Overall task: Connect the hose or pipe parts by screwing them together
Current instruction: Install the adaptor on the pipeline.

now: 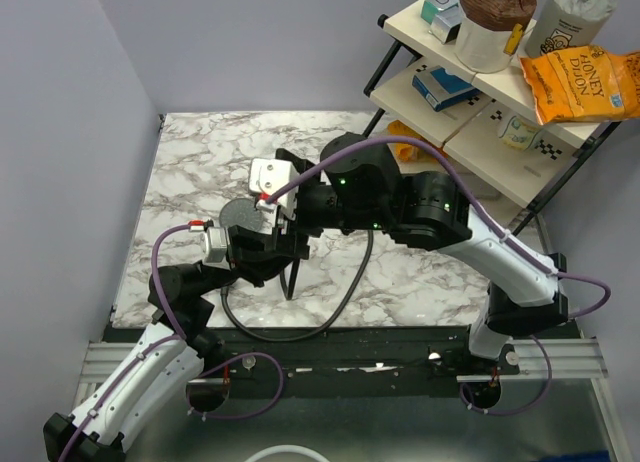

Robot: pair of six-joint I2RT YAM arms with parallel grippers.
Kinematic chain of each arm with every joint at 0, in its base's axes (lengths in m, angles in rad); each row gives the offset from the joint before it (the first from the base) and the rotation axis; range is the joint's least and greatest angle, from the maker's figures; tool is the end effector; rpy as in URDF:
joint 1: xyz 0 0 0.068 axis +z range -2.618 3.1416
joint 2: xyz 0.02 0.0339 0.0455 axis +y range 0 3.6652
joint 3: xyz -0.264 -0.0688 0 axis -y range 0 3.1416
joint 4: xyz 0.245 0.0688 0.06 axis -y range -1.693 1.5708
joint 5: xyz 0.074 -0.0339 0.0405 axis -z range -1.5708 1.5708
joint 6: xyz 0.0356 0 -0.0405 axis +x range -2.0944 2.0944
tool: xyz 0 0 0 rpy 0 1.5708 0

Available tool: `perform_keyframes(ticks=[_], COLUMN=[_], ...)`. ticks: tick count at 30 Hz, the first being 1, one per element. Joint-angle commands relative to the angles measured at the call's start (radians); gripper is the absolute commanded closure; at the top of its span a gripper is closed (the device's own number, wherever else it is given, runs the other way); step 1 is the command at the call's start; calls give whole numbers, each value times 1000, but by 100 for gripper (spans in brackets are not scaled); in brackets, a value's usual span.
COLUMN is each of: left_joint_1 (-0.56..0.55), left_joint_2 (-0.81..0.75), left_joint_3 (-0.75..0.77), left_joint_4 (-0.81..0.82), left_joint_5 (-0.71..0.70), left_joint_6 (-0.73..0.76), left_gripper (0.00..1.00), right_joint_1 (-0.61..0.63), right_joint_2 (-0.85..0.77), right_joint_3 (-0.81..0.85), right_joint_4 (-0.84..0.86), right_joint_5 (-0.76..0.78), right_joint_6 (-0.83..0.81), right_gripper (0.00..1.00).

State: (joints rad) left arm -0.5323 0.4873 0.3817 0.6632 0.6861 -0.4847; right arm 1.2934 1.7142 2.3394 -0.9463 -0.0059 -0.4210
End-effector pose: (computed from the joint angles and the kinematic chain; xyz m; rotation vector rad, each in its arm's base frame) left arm 0.0944 -0.0818 0.3247 0.6955 1.0260 -1.2397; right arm 0.0889 0.3129 0.5322 -1.4670 1.2647 0.5954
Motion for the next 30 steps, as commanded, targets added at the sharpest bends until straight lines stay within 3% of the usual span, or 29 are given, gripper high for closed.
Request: perform_keyframes(ticks=[1,20,30], left_joint_1=[-5,-5,-6], left_joint_2=[-7,-27,-27], left_joint_3=[40,51,51], left_joint_4=[53,68,73], left_joint_5=[23,35,41], left_joint_6=[-17,-26,-29], left_gripper=[100,100,100], right_joint_1=[-6,-42,-51], right_joint_2=[41,78,91], right_joint_3=[9,-32,-2], right_joint_4=[-94,-66,49], right_joint_5=[66,175,259], right_joint_6=[-99,-121,-114], right_gripper=[2,3,4])
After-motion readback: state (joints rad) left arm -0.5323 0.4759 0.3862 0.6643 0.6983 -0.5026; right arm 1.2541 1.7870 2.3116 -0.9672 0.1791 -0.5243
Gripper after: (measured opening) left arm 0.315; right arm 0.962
